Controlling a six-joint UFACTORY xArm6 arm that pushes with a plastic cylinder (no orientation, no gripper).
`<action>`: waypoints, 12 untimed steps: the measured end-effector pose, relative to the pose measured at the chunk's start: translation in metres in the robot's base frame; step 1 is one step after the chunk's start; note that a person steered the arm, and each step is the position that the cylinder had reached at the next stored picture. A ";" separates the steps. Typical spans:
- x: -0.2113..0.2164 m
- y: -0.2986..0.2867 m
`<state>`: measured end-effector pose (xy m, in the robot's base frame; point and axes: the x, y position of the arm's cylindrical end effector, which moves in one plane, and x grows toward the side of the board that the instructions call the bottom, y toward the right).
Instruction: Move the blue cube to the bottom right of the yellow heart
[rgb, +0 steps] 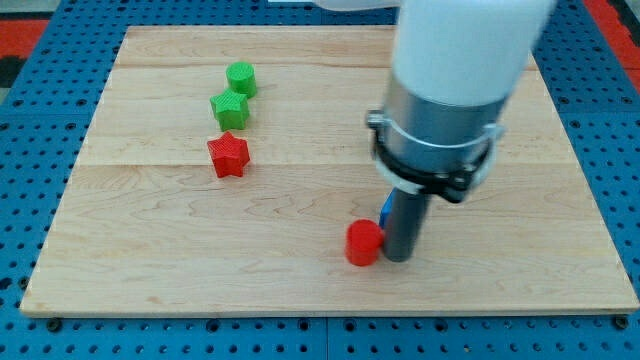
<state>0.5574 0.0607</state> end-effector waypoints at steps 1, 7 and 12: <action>-0.006 -0.041; -0.042 -0.085; -0.128 0.000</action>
<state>0.4294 0.0603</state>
